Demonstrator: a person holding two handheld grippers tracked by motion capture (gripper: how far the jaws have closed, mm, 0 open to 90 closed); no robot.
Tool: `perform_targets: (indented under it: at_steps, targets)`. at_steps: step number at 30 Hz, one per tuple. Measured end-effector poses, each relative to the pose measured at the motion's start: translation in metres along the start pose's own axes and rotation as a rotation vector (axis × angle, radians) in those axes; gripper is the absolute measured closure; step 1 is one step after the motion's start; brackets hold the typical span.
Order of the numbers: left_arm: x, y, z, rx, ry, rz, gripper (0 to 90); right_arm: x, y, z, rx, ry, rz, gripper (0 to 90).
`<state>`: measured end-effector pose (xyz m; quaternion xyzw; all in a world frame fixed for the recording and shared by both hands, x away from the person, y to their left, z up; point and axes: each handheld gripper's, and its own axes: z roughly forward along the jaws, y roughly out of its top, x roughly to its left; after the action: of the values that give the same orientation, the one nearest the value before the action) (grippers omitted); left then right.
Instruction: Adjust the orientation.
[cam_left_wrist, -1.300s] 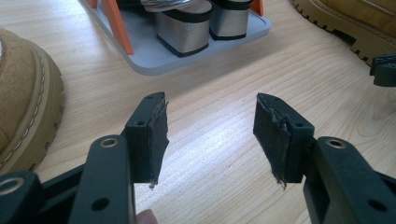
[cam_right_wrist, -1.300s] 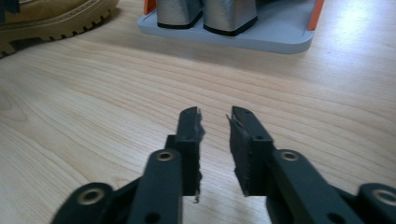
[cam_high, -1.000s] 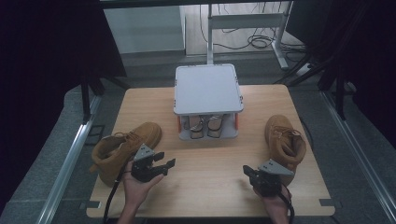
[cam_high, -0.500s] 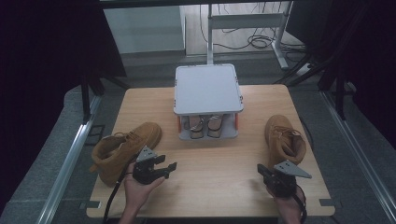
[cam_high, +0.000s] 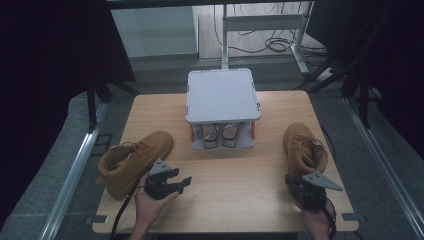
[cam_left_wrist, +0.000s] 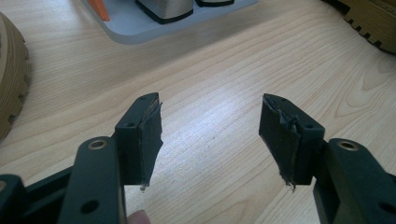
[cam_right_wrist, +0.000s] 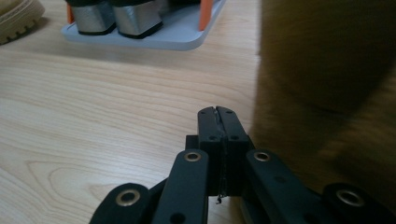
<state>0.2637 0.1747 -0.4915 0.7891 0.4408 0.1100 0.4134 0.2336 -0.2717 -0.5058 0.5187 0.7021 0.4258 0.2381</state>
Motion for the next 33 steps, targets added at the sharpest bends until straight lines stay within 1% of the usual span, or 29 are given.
perform_targets:
  at_steps: [3,5,7,8,14,16,18,22,27,29,33]
  targets:
    - [0.001,-0.001,0.000,0.004,0.000,-0.001,39.0,-0.004,0.000,-0.002,-0.006,0.009,0.006,89.1]
    - [0.001,-0.001,0.000,0.003,-0.007,-0.008,39.0,-0.003,0.000,-0.002,-0.007,0.008,-0.001,89.1]
    - [0.002,-0.001,-0.001,0.003,-0.005,-0.005,38.9,-0.003,0.000,-0.001,-0.006,0.005,-0.006,89.1]
    - [0.002,-0.001,-0.001,0.003,-0.004,-0.010,38.9,-0.004,0.000,-0.002,-0.006,0.007,-0.004,89.1]
    - [0.003,-0.003,0.000,0.012,-0.003,-0.011,38.9,-0.008,-0.002,-0.007,-0.008,0.030,-0.004,89.2]
    - [0.003,-0.004,0.001,0.013,-0.003,-0.014,38.8,-0.010,-0.002,-0.009,-0.009,0.039,-0.002,89.2]
    - [0.003,-0.004,0.001,0.017,-0.002,-0.014,38.8,-0.013,-0.003,-0.012,-0.009,0.037,-0.002,89.2]
    - [0.003,-0.004,0.002,0.020,-0.003,-0.016,38.7,-0.020,-0.006,-0.018,-0.013,0.045,0.015,89.2]
    - [0.003,-0.005,0.003,0.025,-0.005,-0.015,38.7,-0.029,-0.009,-0.026,-0.017,0.026,0.027,89.2]
    - [0.003,-0.005,0.004,0.028,-0.005,-0.016,38.6,-0.033,-0.011,-0.029,-0.022,0.007,0.032,89.2]
    - [0.004,-0.005,0.004,0.029,-0.005,-0.017,38.6,-0.047,-0.015,-0.039,-0.033,-0.029,0.066,89.2]
